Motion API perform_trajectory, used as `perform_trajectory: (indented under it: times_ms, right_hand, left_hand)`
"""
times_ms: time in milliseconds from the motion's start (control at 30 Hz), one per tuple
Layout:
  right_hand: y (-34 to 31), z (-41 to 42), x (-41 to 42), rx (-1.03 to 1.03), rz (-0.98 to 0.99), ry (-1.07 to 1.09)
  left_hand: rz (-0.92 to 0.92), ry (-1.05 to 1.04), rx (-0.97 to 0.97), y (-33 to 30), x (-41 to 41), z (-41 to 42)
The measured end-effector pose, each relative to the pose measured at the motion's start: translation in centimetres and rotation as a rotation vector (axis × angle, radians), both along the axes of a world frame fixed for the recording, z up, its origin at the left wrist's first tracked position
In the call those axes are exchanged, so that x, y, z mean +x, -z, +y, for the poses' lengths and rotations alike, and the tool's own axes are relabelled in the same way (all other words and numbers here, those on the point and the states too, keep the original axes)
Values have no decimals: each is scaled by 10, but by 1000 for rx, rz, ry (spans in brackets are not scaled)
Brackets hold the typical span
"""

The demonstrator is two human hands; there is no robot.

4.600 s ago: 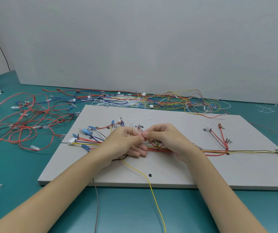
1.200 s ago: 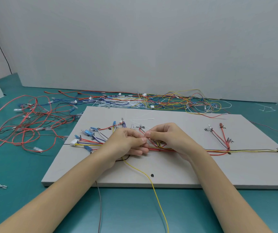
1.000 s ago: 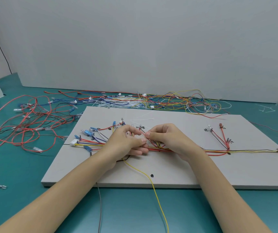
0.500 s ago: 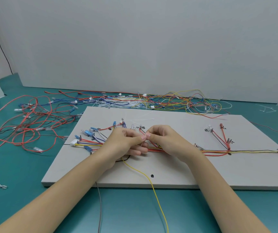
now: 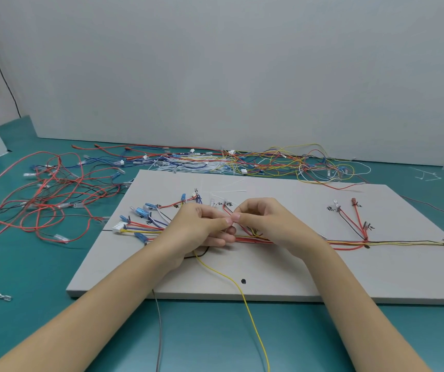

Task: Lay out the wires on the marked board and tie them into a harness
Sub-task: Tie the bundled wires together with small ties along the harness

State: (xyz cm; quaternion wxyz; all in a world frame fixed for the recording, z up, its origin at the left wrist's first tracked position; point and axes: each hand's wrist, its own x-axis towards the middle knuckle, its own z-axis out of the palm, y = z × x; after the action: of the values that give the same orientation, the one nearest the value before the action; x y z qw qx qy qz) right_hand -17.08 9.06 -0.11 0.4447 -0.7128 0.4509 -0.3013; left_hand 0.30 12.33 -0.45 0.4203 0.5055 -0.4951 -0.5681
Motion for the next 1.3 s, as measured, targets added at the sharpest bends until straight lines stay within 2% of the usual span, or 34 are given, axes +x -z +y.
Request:
perform_trajectory:
  times_ms: [200, 400, 533, 967, 1100, 1300]
  right_hand:
    - [0, 2, 2, -49, 26, 7]
    - [-3, 2, 3, -38, -121, 104]
    - [-1, 4, 3, -32, -10, 58]
    - [-3, 4, 9, -147, -62, 112]
    - [-3, 3, 6, -104, -131, 140]
    - [1, 4, 9, -77, -90, 123]
  left_hand:
    - [-80, 8, -25, -1, -1, 0]
    - [-90, 12, -46, -2, -2, 1]
    - [-85, 4, -60, -2, -2, 0]
    - [-113, -10, -82, 3, -1, -2]
    - [-113, -5, -89, 4, -1, -2]
    - [-122, -3, -98, 4, -1, -2]
